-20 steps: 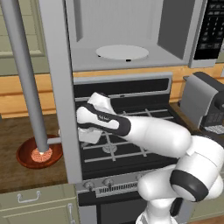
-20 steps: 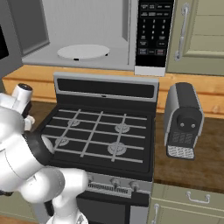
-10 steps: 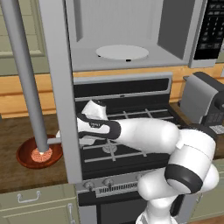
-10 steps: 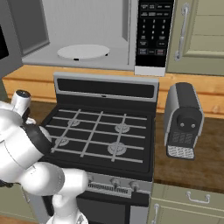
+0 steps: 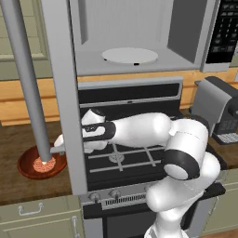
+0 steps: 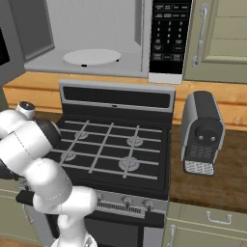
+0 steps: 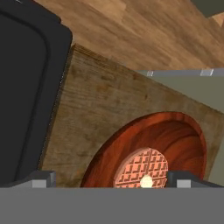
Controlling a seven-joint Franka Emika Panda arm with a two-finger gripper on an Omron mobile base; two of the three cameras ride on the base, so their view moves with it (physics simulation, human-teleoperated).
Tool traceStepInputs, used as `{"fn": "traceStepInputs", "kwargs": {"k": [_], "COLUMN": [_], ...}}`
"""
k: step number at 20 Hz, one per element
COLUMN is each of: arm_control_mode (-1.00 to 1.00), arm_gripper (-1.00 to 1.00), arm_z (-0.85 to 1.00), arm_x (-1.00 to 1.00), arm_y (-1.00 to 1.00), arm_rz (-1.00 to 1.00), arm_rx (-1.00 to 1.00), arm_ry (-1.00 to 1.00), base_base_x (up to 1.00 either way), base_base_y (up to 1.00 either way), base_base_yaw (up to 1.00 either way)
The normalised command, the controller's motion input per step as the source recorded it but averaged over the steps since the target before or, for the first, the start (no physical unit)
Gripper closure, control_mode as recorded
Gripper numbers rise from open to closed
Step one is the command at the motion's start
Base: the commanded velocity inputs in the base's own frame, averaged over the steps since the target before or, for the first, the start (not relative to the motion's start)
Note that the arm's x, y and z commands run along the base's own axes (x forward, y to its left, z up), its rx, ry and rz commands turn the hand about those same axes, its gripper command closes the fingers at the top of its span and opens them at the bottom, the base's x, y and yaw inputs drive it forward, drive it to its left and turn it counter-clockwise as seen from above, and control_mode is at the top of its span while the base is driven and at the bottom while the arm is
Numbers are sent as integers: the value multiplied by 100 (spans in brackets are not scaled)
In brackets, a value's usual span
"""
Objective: Open the microwave, place the bowl with waffle inside the microwave, then close the microwave door and turn it on.
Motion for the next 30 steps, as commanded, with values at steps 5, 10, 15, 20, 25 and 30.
{"fn": "traceStepInputs", "kwargs": {"k": [5, 10, 15, 20, 25, 30], "arm_control_mode": [-100, -100, -100, -100, -100, -100], "arm_gripper": [-100, -100, -100, -100, -100, 100], "arm_z": [-12, -18, -20, -31, -25, -12], "arm_x": [32, 25, 21, 17, 12, 2], "arm_y": [18, 4, 21, 17, 13, 17], "arm_rz": [-3, -4, -2, -1, 0, 0], "arm_rx": [-8, -10, -10, -12, -10, -5], "arm_ry": [0, 0, 0, 0, 0, 0], "base_base_x": [0, 0, 0, 0, 0, 0], "base_base_y": [0, 0, 0, 0, 0, 0], "base_base_yaw": [0, 0, 0, 0, 0, 0]}}
